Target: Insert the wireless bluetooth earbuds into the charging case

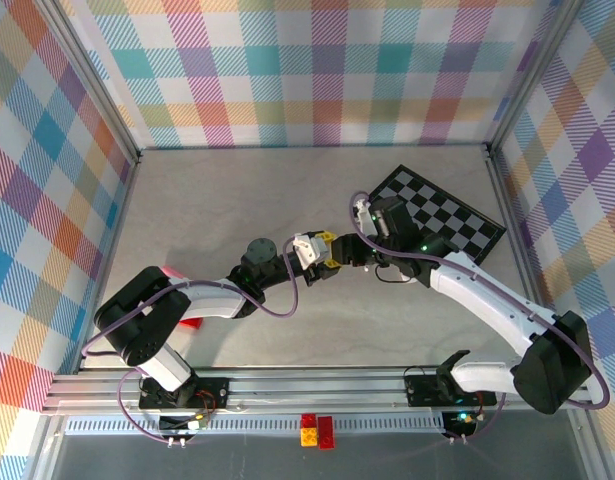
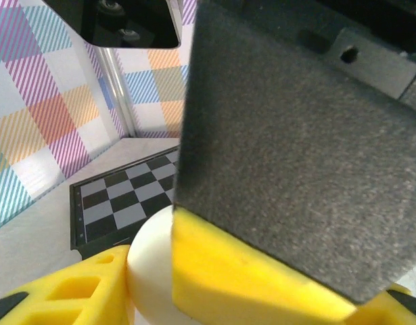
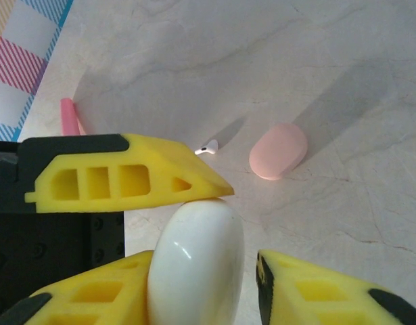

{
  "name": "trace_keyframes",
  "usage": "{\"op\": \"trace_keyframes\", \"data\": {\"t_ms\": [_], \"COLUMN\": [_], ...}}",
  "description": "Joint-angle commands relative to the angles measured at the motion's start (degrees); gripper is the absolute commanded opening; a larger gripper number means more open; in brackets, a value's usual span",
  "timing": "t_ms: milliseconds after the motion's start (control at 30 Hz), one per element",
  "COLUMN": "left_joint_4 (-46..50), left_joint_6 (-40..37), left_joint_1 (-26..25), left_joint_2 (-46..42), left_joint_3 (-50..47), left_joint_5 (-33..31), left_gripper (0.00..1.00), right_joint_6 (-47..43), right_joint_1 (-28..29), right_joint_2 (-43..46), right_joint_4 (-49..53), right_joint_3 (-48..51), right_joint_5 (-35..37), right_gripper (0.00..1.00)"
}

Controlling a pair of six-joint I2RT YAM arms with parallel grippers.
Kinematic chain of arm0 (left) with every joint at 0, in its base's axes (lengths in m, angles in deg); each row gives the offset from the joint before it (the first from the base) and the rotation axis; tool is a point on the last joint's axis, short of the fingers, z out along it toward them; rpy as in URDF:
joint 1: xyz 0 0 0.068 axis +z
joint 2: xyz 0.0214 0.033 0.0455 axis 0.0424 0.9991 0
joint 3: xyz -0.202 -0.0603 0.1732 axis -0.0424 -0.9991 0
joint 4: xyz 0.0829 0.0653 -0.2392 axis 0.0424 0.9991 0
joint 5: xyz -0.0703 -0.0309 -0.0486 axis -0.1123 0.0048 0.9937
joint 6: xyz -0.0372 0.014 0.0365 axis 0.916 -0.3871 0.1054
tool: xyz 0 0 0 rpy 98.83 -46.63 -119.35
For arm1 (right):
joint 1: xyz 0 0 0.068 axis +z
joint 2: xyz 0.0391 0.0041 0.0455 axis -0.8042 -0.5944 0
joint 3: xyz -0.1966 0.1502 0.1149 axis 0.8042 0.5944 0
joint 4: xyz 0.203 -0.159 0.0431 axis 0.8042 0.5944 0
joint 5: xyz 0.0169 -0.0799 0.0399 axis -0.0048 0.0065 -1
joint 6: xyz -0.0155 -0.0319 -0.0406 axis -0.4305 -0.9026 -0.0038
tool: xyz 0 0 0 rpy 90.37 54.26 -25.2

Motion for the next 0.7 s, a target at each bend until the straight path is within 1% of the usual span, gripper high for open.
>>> {"op": "trace_keyframes", "data": {"t_ms": [0,33,100,167,200,300,333,400,467,533,567,600,667], "left_joint_4": [-1.8,-1.8,-1.3,-1.0,-1.0,-1.1,-1.1,-1.4,-1.1,0.8,3.3,6.2,11.8], "left_joint_6": [-0.6,-0.6,-0.7,-0.7,-0.7,1.3,2.3,3.9,5.0,6.0,6.5,6.8,6.6], "left_joint_1": [-0.6,-0.6,-0.6,-0.6,-0.6,-0.1,0.2,1.1,1.8,2.6,3.0,3.3,3.6], "left_joint_2": [-1.6,-1.6,-1.7,-1.8,-2.0,-3.3,-3.8,-5.0,-6.3,-7.7,-8.6,-9.6,-11.5], "left_joint_3": [1.6,1.5,1.5,1.4,1.3,0.0,-0.5,-2.2,-3.8,-4.4,-4.2,-3.8,-3.0], "left_joint_5": [1.9,1.9,1.8,2.0,2.1,1.7,1.7,2.6,4.4,7.9,10.9,13.0,15.9], "left_gripper": [0.48,0.48,0.49,0.52,0.55,0.74,0.77,0.82,0.83,0.83,0.82,0.82,0.8], "right_joint_6": [-1.2,-1.5,-2.3,-3.6,-4.5,-8.2,-9.5,-14.3,-21.0,-28.3,-33.1,-35.7,-40.0], "right_joint_1": [0.0,0.0,0.0,0.0,0.0,-1.5,-2.3,-4.5,-5.9,-6.4,-6.5,-6.5,-6.5], "right_joint_2": [-0.2,-0.2,0.0,0.0,0.0,0.2,0.3,-0.2,-1.5,-2.9,-3.4,-3.6,-3.8], "right_joint_4": [1.2,1.4,1.8,1.9,2.3,2.8,3.0,4.3,8.0,11.9,14.0,15.0,16.5], "right_joint_3": [-1.7,-1.8,-1.8,-1.9,-2.2,-2.3,-2.4,-2.6,-4.0,-5.9,-6.9,-7.5,-8.9], "right_joint_5": [-0.1,0.0,0.2,-0.1,-0.3,-3.5,-5.1,-11.6,-16.3,-18.7,-20.3,-21.6,-23.4], "right_gripper": [0.33,0.31,0.24,0.22,0.22,0.2,0.2,0.2,0.2,0.12,0.14,0.17,0.14]}}
